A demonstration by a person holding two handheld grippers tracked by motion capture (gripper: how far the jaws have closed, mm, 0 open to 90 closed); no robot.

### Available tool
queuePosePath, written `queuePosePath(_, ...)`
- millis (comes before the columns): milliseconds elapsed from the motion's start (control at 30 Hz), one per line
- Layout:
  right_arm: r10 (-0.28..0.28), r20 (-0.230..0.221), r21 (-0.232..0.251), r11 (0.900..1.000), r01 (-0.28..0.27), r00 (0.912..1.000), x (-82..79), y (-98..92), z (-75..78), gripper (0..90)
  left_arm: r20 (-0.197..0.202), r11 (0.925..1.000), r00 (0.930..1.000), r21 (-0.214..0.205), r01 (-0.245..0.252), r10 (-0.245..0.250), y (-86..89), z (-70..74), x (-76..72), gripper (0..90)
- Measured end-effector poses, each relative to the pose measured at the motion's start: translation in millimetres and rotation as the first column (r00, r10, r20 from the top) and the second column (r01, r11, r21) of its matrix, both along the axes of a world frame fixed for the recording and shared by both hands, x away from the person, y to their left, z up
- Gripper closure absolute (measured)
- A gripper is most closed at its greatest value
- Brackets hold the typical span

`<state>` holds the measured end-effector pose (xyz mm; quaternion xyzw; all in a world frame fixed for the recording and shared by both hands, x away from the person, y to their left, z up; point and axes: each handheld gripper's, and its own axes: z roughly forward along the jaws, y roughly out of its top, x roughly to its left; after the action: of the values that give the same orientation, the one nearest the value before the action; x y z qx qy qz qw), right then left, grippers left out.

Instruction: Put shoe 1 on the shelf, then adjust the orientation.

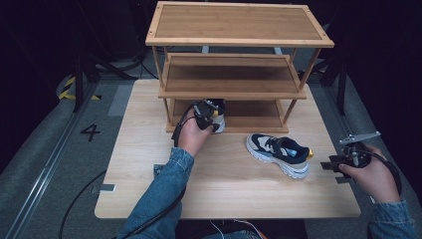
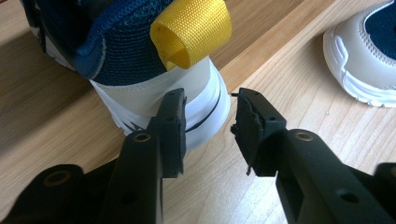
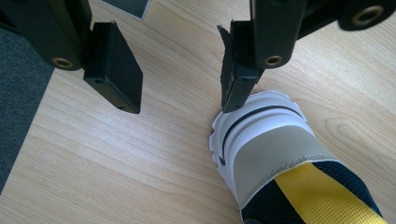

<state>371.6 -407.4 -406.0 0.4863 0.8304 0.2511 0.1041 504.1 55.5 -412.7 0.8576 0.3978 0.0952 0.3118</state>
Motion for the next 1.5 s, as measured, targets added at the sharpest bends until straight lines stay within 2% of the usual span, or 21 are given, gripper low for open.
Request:
queuePosePath(33,0.000,0.000,-0.001,1.0000,0.000,1.0000,0.1,0.1,0.0,49.8,0.014,0.9997,0.9997,0.017,0.019,-0.019,1.2,0.2,2.3,61.9)
queuePosePath(133,0.002,0.000,0.000,1.0000,-0.002,1.0000,0.1,0.5,0.1,49.8,0.016,0.9999,0.9998,0.006,0.010,-0.010,0.6,-1.3,3.8,60.2)
queuePosePath(233,0.000,0.001,0.002,1.0000,0.000,1.0000,-0.2,0.5,0.5,49.8,0.010,0.9995,0.9998,-0.028,-0.015,0.015,-0.8,-4.4,6.2,58.4)
queuePosePath(433,0.000,0.003,0.004,1.0000,0.000,1.0000,0.2,-0.3,0.0,49.6,0.000,0.9983,0.9999,-0.058,-0.010,0.010,0.5,-7.2,9.6,55.8)
queuePosePath(467,0.001,0.003,0.004,1.0000,-0.001,1.0000,0.2,-0.3,0.1,49.6,0.010,0.9980,0.9998,-0.061,0.015,-0.015,1.0,-7.6,11.2,55.3)
queuePosePath(500,0.000,0.003,0.004,1.0000,0.000,1.0000,0.1,-0.3,0.5,49.6,-0.010,0.9982,0.9999,-0.060,-0.005,0.004,0.1,-6.4,9.0,53.3)
queuePosePath(533,-0.002,0.003,0.005,1.0000,0.002,1.0000,-0.2,-0.3,0.9,49.6,0.012,0.9988,0.9993,-0.032,0.036,-0.036,1.8,-5.4,11.3,49.2)
queuePosePath(567,-0.003,0.004,0.007,1.0000,0.003,1.0000,-0.4,-0.5,1.3,49.6,-0.002,0.9995,1.0000,-0.032,0.007,-0.007,0.3,-3.5,7.5,47.8)
queuePosePath(600,-0.004,0.006,0.006,1.0000,0.004,1.0000,-0.5,-0.9,1.7,49.6,0.003,0.9995,0.9996,-0.019,0.027,-0.027,1.7,-0.8,6.7,47.7)
queuePosePath(667,-0.004,0.006,0.007,1.0000,0.004,1.0000,-0.7,-1.3,2.5,49.6,-0.029,0.9993,0.9996,-0.038,0.003,-0.004,1.6,5.1,-1.4,45.0)
queuePosePath(733,-0.005,0.007,0.008,1.0000,0.005,1.0000,-0.8,-1.2,3.1,49.6,-0.037,0.9996,0.9992,-0.024,0.012,-0.013,3.3,8.6,-4.4,39.5)
queuePosePath(767,-0.003,0.009,0.007,1.0000,0.003,1.0000,-0.9,-0.9,3.5,49.6,-0.059,0.9998,0.9982,-0.010,0.015,-0.015,6.9,13.9,-12.7,36.1)
queuePosePath(900,0.000,0.012,0.005,1.0000,0.000,0.9999,-1.6,1.3,5.4,49.6,-0.046,0.9992,0.9981,0.003,0.040,-0.040,18.1,26.0,-33.4,31.4)
queuePosePath(933,0.000,0.012,0.005,1.0000,0.000,0.9999,-1.6,1.3,5.4,49.6,-0.046,0.9992,0.9981,0.003,0.040,-0.040,18.1,26.0,-33.4,30.7)
queuePosePath(1000,0.005,0.012,0.002,1.0000,-0.005,0.9999,-1.8,3.4,5.8,49.5,-0.049,0.9966,0.9966,0.045,0.069,-0.066,27.8,34.5,-47.2,30.2)
queuePosePath(1067,0.011,0.010,0.001,0.9999,-0.011,0.9999,-2.1,4.8,6.6,49.4,-0.056,0.9961,0.9961,0.052,0.071,-0.068,33.1,37.6,-56.8,27.9)
queuePosePath(1200,0.019,0.019,-0.006,0.9998,-0.019,0.9996,-3.6,6.5,10.8,49.1,-0.070,0.9969,0.9952,0.034,0.072,-0.069,43.1,39.1,-68.4,25.4)
queuePosePath(1233,0.021,0.020,-0.005,0.9998,-0.021,0.9996,-4.0,6.9,12.1,49.1,-0.064,0.9971,0.9956,0.028,0.070,-0.068,52.3,38.0,-74.3,24.6)
queuePosePath(1300,0.022,0.027,-0.003,0.9998,-0.022,0.9994,-4.2,7.8,14.7,48.9,-0.091,0.9942,0.9912,0.039,0.100,-0.096,62.0,36.8,-78.7,22.6)
queuePosePath(1367,0.035,0.027,-0.002,0.9994,-0.035,0.9990,-3.9,8.8,17.0,48.7,-0.109,0.9956,0.9897,0.002,0.094,-0.093,73.1,37.0,-83.5,20.5)
queuePosePath(1500,0.049,0.032,0.000,0.9988,-0.049,0.9983,-3.1,11.2,19.3,48.7,-0.105,0.9975,0.9931,0.040,0.058,-0.053,89.6,33.8,-88.5,19.3)
